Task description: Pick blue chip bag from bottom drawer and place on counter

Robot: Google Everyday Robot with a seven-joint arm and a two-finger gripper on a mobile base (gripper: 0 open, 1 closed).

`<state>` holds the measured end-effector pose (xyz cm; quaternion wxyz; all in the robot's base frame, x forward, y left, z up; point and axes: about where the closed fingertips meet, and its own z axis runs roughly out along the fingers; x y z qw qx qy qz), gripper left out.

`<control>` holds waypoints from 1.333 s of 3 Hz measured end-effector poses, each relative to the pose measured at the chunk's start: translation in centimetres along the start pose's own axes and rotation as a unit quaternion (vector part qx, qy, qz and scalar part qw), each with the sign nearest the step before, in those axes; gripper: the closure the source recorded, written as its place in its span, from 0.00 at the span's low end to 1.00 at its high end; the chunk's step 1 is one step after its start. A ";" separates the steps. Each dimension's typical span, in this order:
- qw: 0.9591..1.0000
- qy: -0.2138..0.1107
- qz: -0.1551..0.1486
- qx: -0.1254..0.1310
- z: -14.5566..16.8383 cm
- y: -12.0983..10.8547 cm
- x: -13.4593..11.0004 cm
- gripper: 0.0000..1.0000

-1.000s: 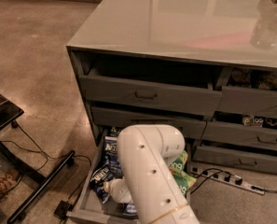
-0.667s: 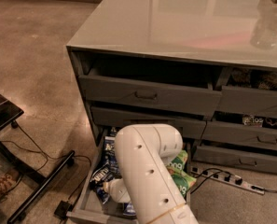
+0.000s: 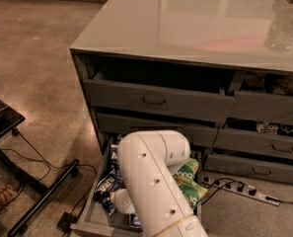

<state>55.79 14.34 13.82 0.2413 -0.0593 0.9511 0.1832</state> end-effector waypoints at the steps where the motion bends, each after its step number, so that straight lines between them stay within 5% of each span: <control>1: 1.000 0.000 0.000 0.000 0.0 0.0 0.0 1.00; 2: 1.000 0.000 0.000 0.000 -0.4 0.2 -0.2 1.00; 4: 0.997 -0.079 -0.011 -0.025 -7.6 0.9 -1.7 1.00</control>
Offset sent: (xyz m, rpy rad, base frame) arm -0.0081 -0.0128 0.0271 0.0494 -0.0540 -0.0114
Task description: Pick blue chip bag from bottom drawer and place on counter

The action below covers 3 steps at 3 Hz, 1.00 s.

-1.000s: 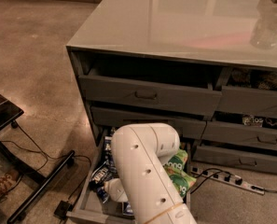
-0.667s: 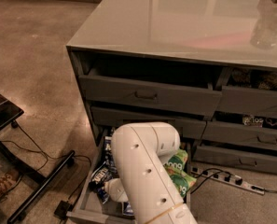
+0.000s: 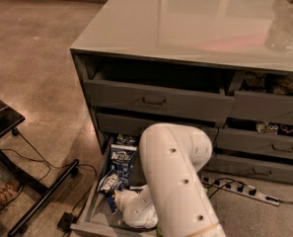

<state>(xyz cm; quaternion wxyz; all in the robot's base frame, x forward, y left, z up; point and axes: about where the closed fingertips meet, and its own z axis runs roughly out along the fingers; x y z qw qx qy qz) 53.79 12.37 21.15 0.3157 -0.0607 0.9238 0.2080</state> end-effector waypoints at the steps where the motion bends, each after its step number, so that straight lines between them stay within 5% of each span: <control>1: 0.999 -0.040 -0.010 -0.008 -3.7 0.2 -1.5 1.00; 3: 0.995 -0.091 -0.001 -0.027 -10.4 -1.7 -4.3 1.00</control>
Offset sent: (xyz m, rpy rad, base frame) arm -0.0314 -0.0535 0.1159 0.0523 -0.2139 -0.0171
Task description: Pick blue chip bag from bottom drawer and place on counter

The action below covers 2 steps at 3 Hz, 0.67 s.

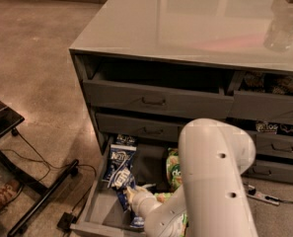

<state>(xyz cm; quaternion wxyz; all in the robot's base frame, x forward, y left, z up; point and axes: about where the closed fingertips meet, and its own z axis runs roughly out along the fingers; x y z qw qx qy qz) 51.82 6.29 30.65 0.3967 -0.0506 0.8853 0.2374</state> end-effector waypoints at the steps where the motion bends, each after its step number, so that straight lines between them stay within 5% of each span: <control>1: 1.000 -0.013 0.016 -0.009 -2.0 -2.2 -1.5 1.00; 2: 0.999 -0.020 0.039 -0.016 -3.8 -6.3 -3.8 1.00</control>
Offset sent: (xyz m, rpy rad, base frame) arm 0.0280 -0.1354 0.0346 0.1621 0.0463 -0.0351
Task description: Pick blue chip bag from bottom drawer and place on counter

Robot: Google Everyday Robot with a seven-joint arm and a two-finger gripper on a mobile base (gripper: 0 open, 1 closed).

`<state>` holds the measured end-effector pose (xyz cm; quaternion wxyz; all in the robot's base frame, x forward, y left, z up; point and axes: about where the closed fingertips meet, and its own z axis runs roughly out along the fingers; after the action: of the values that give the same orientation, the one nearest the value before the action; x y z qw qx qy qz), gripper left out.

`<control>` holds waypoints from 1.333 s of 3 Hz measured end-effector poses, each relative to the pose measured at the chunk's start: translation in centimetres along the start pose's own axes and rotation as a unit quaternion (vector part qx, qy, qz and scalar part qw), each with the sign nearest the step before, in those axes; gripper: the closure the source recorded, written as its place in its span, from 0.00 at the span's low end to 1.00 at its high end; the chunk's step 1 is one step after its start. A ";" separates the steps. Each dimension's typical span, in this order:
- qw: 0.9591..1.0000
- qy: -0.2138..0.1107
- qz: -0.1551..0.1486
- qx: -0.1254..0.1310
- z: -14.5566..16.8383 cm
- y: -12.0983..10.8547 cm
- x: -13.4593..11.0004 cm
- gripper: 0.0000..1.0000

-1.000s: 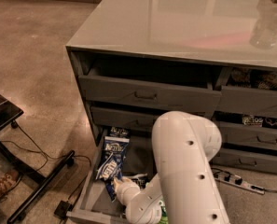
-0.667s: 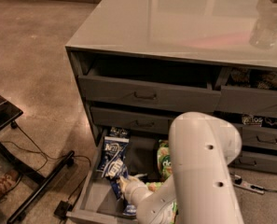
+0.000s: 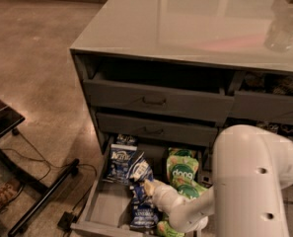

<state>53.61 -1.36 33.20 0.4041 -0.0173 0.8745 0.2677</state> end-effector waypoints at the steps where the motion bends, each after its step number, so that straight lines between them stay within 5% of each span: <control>1: 1.000 0.004 0.023 -0.012 -1.6 -2.7 -1.3 1.00; 2: 0.998 0.013 0.058 -0.002 -7.5 -4.5 -5.3 1.00; 4: 0.998 -0.009 0.056 -0.024 -10.0 -3.0 -7.4 1.00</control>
Offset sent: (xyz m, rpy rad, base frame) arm 0.0003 -0.1073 0.0562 0.0867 0.1118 -0.0643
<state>52.37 -10.14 42.42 0.3960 0.0247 0.8634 0.3114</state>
